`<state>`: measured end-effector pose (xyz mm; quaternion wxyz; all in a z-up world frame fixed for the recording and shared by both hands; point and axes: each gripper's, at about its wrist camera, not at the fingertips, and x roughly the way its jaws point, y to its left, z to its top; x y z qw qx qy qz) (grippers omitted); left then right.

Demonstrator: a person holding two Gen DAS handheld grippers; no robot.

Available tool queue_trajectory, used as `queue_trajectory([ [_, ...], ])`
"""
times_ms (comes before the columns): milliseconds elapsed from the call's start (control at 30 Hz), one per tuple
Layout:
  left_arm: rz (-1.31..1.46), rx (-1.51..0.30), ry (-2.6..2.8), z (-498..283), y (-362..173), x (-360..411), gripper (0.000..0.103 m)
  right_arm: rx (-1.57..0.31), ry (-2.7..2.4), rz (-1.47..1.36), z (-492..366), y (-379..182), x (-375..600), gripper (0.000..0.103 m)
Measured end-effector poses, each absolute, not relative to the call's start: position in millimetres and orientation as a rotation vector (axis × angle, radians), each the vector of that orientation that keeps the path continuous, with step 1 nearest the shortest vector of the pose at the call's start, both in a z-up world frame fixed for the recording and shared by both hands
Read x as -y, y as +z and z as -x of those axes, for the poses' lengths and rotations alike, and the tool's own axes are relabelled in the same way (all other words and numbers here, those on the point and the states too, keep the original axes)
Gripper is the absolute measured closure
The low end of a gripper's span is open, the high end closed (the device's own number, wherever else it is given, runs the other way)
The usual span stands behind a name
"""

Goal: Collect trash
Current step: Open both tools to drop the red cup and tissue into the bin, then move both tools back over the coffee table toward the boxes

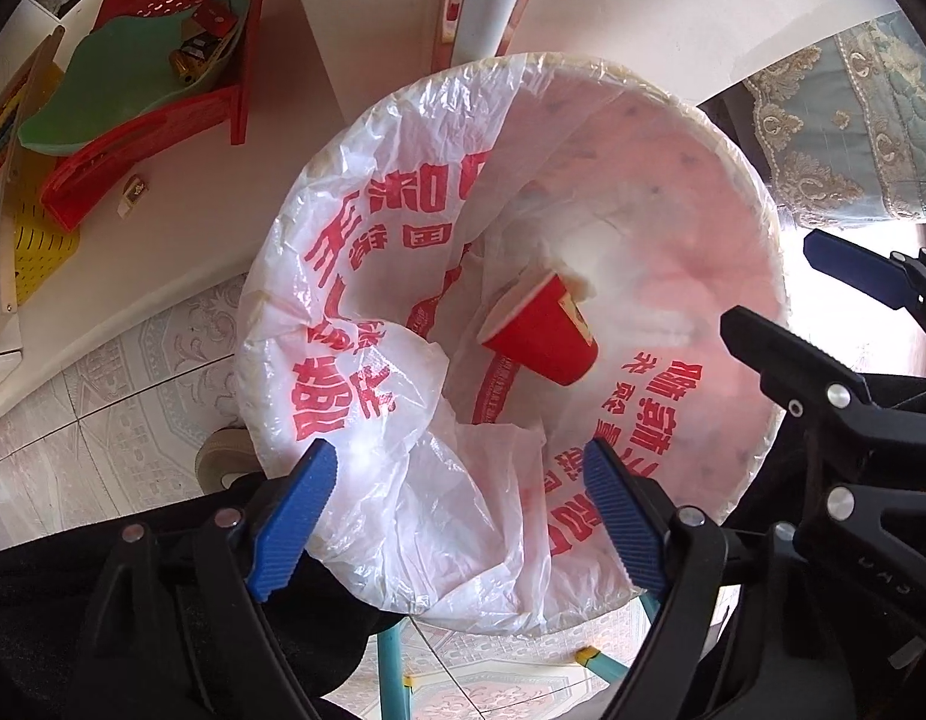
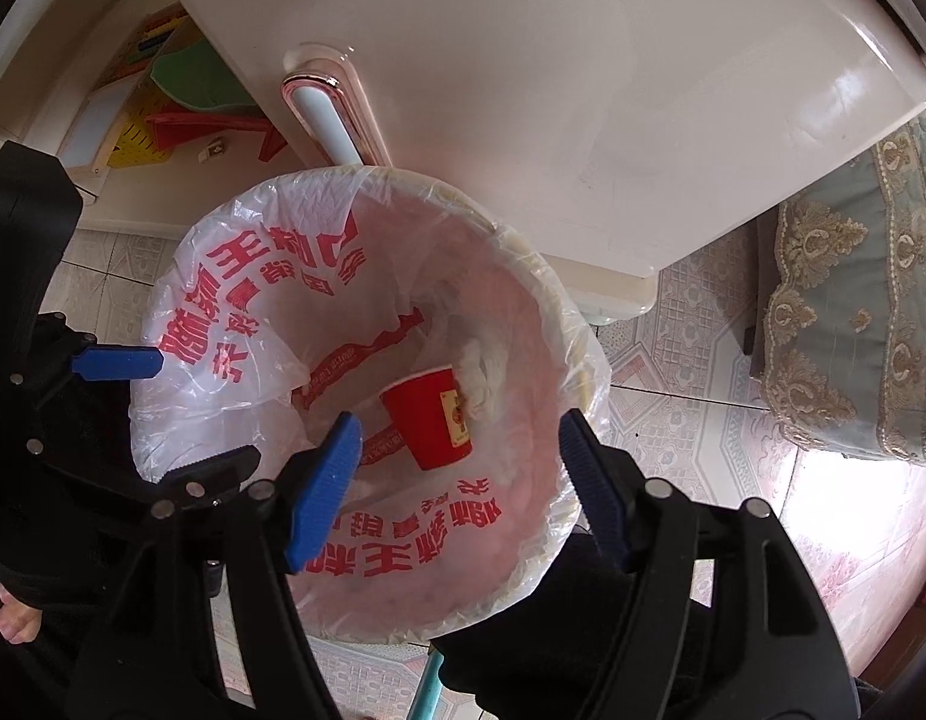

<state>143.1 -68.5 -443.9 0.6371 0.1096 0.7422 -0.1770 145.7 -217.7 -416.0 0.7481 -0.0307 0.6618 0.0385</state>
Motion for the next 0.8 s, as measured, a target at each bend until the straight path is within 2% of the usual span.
queue_trajectory([
  [533,-0.282,-1.669,-0.407,-134.8,-429.9,68.6,0.021,-1.461,0.109,0.051,-141.0,-409.3,217.7,0.036],
  [667,-0.320,-1.608,-0.413,-125.4,-396.2,57.6,0.021,-1.424,0.176,-0.038,-126.9,-376.7,225.8,0.036],
  [800,-0.346,-1.559,-0.488,-112.7,-340.0,39.3,0.021,-1.344,0.229,-0.073,-107.3,-324.0,232.9,0.034],
])
